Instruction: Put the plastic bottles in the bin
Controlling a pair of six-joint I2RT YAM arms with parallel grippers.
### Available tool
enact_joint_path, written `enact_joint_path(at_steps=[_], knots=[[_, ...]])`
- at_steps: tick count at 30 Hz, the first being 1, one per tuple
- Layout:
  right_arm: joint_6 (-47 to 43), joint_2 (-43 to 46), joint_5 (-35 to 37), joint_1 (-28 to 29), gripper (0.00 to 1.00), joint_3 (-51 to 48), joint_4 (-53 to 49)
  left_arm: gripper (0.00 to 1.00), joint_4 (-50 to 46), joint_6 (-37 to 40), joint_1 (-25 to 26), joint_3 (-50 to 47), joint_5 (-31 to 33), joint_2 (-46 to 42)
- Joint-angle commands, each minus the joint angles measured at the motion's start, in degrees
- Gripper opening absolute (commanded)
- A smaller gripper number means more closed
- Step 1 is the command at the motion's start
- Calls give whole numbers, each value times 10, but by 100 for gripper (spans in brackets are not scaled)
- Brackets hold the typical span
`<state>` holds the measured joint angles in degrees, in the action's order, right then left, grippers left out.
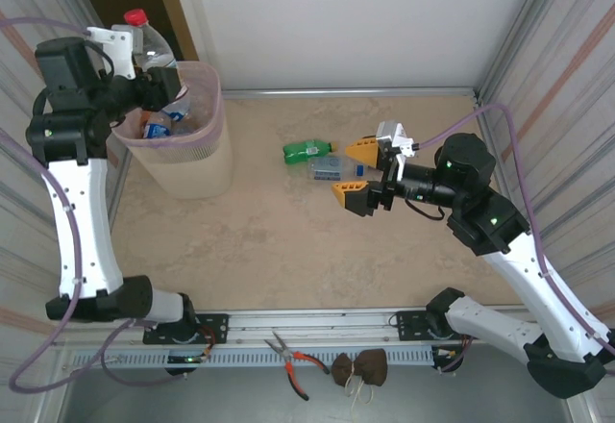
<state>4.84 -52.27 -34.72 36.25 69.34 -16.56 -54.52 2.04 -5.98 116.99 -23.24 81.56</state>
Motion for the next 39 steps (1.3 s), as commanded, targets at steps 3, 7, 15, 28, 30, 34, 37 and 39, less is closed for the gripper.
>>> enact_joint_path(at_steps=[3, 7, 15, 28, 30, 34, 37, 39], knots=[[-16, 0, -8, -5, 85, 18, 0, 55, -106, 77, -8, 57, 149, 56], [-19, -3, -9, -5, 85, 18, -2, 55, -121, 110, -12, 77, 231, 89], [-30, -23, -18, -5, 85, 45, -15, 55, -100, 151, -61, 50, 280, 124], [-22, -15, -12, -2, 84, 33, -2, 55, -83, 185, -72, 38, 245, 195], [-23, -13, -10, -1, 84, 29, -3, 55, -93, 181, -72, 39, 248, 205], [-29, -11, -11, -2, 84, 25, -6, 55, -130, 173, -72, 41, 271, 225], [-33, -11, -13, -2, 84, 22, -6, 57, -146, 168, -72, 37, 286, 236], [-36, -12, -13, -2, 84, 22, -7, 57, -159, 164, -72, 40, 290, 247]])
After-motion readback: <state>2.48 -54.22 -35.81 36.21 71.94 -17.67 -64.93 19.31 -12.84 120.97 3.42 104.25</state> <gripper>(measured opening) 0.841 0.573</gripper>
